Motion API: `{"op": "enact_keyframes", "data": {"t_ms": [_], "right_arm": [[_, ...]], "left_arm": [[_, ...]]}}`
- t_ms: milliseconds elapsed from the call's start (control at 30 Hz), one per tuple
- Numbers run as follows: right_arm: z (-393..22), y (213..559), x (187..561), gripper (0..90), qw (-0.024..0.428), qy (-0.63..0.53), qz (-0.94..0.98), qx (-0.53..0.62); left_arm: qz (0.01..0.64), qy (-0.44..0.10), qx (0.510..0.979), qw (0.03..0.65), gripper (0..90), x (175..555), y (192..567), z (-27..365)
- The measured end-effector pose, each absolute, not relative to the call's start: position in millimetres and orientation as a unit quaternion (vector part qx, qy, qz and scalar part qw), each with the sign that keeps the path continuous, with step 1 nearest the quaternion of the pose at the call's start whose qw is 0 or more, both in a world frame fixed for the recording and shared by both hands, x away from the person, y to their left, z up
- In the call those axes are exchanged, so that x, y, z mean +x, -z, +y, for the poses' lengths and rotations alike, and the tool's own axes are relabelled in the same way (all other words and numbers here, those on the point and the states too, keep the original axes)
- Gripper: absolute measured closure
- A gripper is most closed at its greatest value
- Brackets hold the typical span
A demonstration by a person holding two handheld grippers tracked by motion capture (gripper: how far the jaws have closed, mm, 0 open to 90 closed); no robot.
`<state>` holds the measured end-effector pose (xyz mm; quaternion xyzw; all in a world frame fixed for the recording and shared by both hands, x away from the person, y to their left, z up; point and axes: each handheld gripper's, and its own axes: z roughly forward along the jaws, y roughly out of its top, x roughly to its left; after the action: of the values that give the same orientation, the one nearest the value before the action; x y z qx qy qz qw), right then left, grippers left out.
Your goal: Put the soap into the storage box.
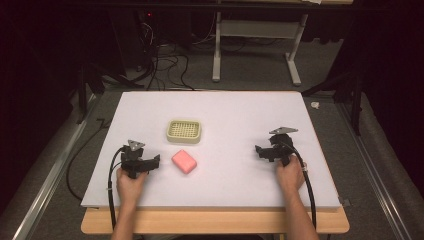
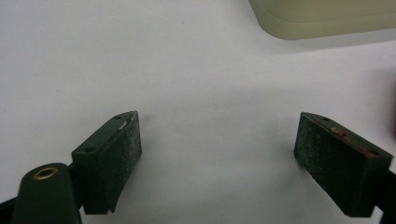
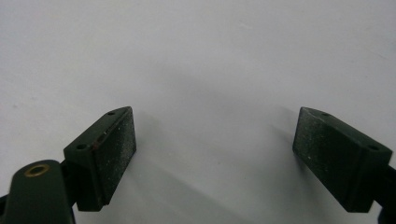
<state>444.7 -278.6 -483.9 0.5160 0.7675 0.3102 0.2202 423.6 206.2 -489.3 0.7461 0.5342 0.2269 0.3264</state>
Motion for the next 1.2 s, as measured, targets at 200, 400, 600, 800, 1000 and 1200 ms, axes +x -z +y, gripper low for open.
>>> {"op": "enact_keyframes", "data": {"t_ms": [200,400,600,800,1000,1200], "right_arm": [[-279,484,445,13.8,0.22,-0.31,0.768,0.516],[-279,484,445,13.8,0.22,-0.31,0.768,0.516],[-279,484,445,13.9,0.22,-0.31,0.768,0.516],[-279,484,445,13.9,0.221,-0.31,0.768,0.516],[-279,484,445,13.9,0.221,-0.31,0.768,0.516],[-279,484,445,13.9,0.221,-0.31,0.768,0.516]], "left_arm": [[0.535,-0.224,0.747,0.326,15.2,424,489,206],[0.536,-0.221,0.747,0.326,15.2,425,489,207],[0.533,-0.216,0.751,0.325,15.7,424,487,209],[0.532,-0.222,0.739,0.348,15.1,418,477,221],[0.521,-0.218,0.733,0.379,15.0,408,469,227],[0.501,-0.211,0.738,0.401,14.8,398,466,224]]}}
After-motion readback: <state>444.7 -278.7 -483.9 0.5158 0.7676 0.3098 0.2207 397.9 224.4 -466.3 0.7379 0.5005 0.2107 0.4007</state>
